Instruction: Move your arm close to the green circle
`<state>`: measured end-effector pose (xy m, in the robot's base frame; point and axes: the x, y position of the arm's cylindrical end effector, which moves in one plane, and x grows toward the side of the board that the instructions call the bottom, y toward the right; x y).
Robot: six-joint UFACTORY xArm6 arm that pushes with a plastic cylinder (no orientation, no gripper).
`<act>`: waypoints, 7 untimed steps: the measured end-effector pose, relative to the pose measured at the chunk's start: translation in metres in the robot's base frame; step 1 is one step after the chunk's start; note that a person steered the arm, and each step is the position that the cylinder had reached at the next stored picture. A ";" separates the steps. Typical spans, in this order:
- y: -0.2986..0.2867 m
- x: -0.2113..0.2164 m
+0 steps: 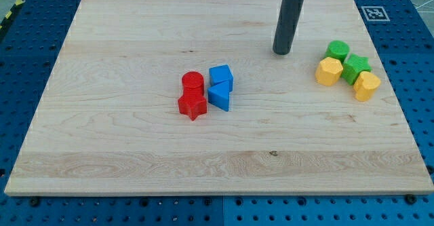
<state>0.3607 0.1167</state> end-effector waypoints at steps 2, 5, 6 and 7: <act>0.000 -0.003; 0.000 -0.007; -0.002 -0.007; -0.002 0.003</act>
<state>0.3634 0.1143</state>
